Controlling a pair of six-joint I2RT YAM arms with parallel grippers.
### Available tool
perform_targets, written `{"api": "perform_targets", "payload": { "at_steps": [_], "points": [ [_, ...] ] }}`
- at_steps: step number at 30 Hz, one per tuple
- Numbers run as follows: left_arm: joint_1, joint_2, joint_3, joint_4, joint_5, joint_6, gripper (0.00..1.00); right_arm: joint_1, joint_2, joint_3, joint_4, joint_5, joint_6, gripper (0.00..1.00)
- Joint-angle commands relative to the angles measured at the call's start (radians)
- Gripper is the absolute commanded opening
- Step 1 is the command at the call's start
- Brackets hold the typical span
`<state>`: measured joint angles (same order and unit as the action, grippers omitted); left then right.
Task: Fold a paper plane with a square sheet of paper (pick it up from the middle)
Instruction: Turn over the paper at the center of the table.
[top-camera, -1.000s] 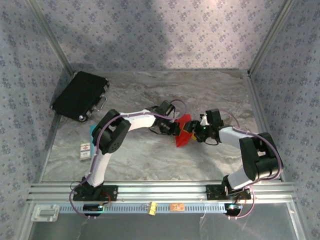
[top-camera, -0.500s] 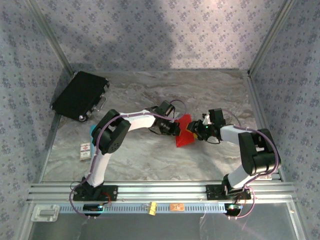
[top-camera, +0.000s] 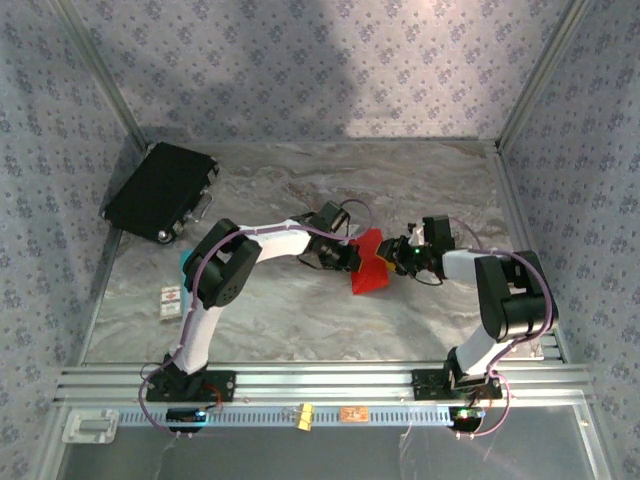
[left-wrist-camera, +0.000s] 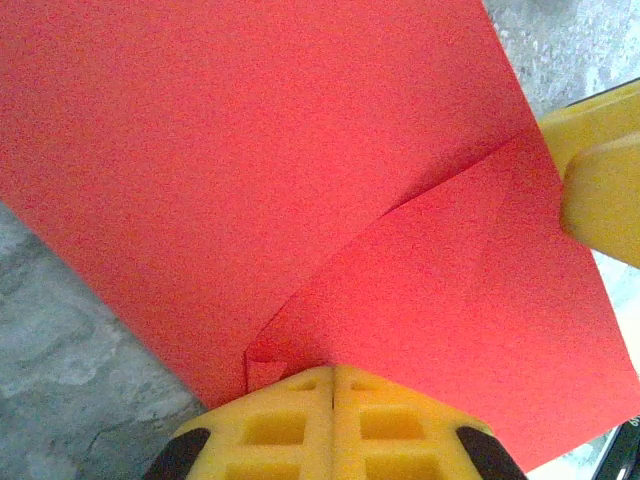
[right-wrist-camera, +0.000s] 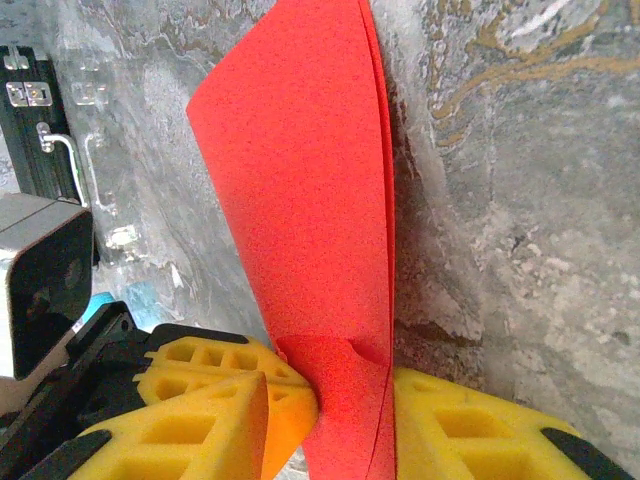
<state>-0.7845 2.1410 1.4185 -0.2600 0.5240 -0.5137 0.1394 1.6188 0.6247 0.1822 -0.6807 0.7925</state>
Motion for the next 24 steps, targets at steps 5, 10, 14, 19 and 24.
{"api": "perform_targets", "payload": {
  "at_steps": [5,10,14,19,24],
  "points": [
    [0.002,0.000,-0.018,-0.038,-0.023,0.001,0.06,-0.018,0.053,0.003,0.037,-0.044,-0.026,0.30],
    [0.002,-0.005,-0.021,-0.035,-0.022,0.000,0.06,-0.027,0.065,0.000,0.050,-0.053,-0.038,0.24],
    [0.002,-0.022,-0.028,-0.017,-0.027,-0.014,0.07,-0.030,0.084,0.001,0.067,-0.074,-0.046,0.14],
    [0.001,-0.057,-0.035,-0.003,-0.023,-0.018,0.11,-0.032,0.075,0.002,0.067,-0.072,-0.056,0.03],
    [-0.002,-0.149,-0.069,0.015,-0.045,-0.018,0.22,-0.029,0.040,0.010,0.001,-0.034,-0.079,0.02]
  ]
}}
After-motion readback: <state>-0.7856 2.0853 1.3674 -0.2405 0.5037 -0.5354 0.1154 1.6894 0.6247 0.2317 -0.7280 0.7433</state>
